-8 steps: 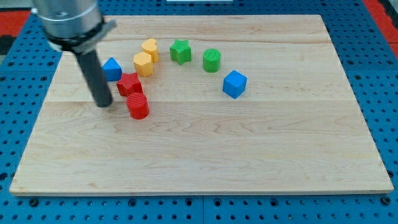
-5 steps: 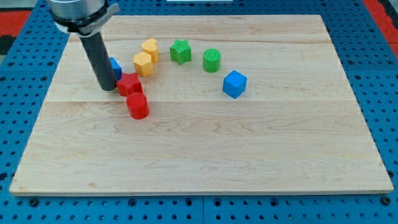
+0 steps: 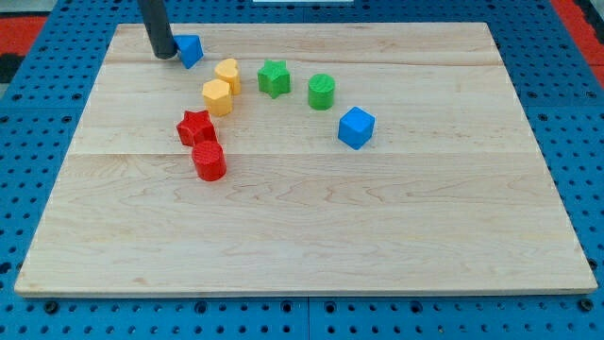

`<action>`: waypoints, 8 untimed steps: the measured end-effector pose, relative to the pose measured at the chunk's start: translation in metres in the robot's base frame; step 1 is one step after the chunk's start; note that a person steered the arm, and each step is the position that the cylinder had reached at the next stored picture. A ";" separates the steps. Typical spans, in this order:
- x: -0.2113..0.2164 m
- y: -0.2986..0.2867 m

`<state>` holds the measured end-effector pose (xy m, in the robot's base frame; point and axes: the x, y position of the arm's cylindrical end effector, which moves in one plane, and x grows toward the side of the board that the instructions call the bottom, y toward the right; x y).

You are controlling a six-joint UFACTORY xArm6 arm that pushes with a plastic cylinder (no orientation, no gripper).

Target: Slide the blue triangle towards the green circle

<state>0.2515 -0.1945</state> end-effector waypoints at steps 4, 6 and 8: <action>-0.035 0.116; -0.045 0.159; -0.029 0.207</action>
